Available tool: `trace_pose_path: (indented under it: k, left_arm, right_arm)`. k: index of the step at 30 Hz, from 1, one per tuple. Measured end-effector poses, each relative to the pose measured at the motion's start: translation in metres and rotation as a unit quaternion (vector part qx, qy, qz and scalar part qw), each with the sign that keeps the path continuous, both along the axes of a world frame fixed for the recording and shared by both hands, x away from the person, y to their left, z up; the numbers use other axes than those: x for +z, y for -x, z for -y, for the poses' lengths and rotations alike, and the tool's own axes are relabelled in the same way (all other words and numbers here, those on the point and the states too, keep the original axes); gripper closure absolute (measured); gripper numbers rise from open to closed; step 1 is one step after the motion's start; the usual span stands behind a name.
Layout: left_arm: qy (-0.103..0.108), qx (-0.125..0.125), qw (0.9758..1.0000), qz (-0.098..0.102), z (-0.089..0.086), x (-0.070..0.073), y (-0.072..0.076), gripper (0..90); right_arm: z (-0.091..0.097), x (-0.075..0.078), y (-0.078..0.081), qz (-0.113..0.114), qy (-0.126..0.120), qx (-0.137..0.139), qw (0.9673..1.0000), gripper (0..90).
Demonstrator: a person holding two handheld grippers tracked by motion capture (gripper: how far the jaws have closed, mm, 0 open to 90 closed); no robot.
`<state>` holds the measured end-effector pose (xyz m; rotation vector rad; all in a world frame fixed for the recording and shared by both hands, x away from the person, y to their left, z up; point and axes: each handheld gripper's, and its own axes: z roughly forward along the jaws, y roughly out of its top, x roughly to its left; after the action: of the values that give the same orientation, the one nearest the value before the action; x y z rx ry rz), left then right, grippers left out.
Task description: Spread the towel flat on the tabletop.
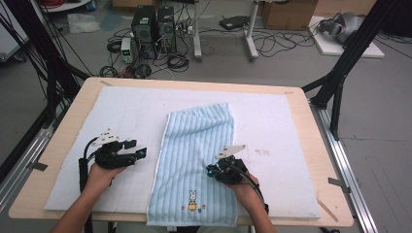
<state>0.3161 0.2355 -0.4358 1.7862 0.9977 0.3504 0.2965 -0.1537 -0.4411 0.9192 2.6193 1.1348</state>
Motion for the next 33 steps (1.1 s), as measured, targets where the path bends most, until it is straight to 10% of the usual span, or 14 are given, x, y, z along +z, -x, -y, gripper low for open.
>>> trace_pose_path:
  k: [6,11,16,22,27,33]
  left_arm:
    - [0.001,0.005,1.0,0.0,-0.002,0.0,0.0,38.7]
    - [0.001,0.006,1.0,-0.002,-0.002,-0.002,-0.002,38.7]
    - [0.0,0.007,1.0,-0.005,-0.002,-0.004,-0.004,38.7]
    - [0.003,0.015,0.9999,-0.004,-0.002,-0.005,-0.006,38.7]
    - [0.009,0.025,0.9996,-0.002,0.0,0.0,-0.016,39.3]
    - [0.014,0.022,0.9996,-0.01,0.014,0.013,-0.046,40.7]
  right_arm:
    - [0.008,0.0,0.008,-0.043,-0.019,0.067,0.9966,84.1]
    - [0.011,0.002,0.015,-0.092,-0.023,0.133,0.9865,78.9]
    - [0.018,0.009,0.009,-0.062,-0.07,0.08,0.9924,61.9]
    - [0.015,0.002,-0.006,-0.01,-0.057,-0.029,0.9979,55.5]
    - [0.002,-0.003,-0.007,0.009,-0.016,-0.015,0.9997,74.6]
    - [0.003,0.002,-0.004,-0.022,0.006,0.059,0.998,86.2]
